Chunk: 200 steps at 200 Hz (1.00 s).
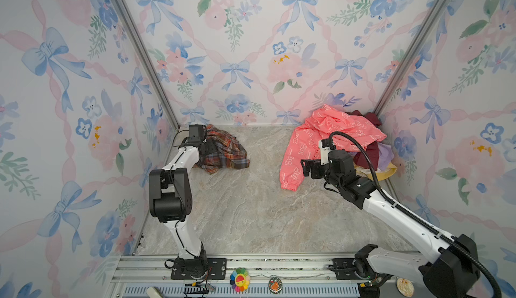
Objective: Pick out a specific cloth from the pile
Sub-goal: 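Open the left gripper to release the plaid shirt and hold position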
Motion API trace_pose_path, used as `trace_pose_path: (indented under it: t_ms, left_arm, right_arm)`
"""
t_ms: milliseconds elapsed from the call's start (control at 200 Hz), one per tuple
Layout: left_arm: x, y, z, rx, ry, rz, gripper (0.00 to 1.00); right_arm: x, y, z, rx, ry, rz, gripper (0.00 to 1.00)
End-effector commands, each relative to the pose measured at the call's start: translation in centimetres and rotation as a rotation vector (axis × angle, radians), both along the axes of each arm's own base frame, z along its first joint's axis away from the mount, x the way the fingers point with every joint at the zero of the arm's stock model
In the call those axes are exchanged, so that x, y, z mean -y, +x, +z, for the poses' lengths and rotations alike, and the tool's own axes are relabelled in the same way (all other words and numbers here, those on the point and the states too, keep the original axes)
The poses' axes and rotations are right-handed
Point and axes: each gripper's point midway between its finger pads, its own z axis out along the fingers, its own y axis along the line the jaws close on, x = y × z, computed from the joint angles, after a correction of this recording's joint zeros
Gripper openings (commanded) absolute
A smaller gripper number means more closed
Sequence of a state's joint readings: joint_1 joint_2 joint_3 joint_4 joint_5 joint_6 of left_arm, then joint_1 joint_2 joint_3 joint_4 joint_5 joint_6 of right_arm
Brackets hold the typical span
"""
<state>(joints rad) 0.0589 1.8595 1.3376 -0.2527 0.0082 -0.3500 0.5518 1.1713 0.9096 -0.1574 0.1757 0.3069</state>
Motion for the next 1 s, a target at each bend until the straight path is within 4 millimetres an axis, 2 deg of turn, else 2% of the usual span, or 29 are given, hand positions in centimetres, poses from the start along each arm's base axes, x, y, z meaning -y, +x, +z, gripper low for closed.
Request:
trace_pose_path:
  t_ms: [0,135,415,630,760,875,995]
  left_arm:
    - [0.7,-1.6,-1.6,-0.061,0.043,-0.058,0.58]
    - [2.0,-2.3,-1.2,-0.054,0.076,-0.125,0.62]
    - [2.7,-3.4,3.0,0.064,0.113,-0.141,0.68]
    - [3.6,-4.5,4.7,0.102,0.160,-0.204,0.70]
    - [3.9,-5.2,4.3,0.093,0.165,-0.229,0.71]
    - [4.1,-6.2,2.7,0.047,0.150,-0.240,0.71]
    - [4.7,-7.4,2.5,0.046,0.121,-0.256,0.71]
  right_arm:
    - [0.0,-0.3,-0.4,-0.001,0.022,0.002,0.97]
    - [-0.1,-0.4,-0.7,-0.001,0.030,0.008,0.98]
    - [0.1,-1.0,-0.5,0.014,0.052,0.008,0.98]
    - [0.2,-1.3,-0.3,0.025,0.060,0.011,0.98]
    - [0.2,-1.4,-0.2,0.027,0.066,0.014,0.98]
    - [0.2,-1.6,-0.1,0.030,0.070,0.018,0.98]
    - [0.5,-1.9,-0.1,0.035,0.067,0.018,0.99]
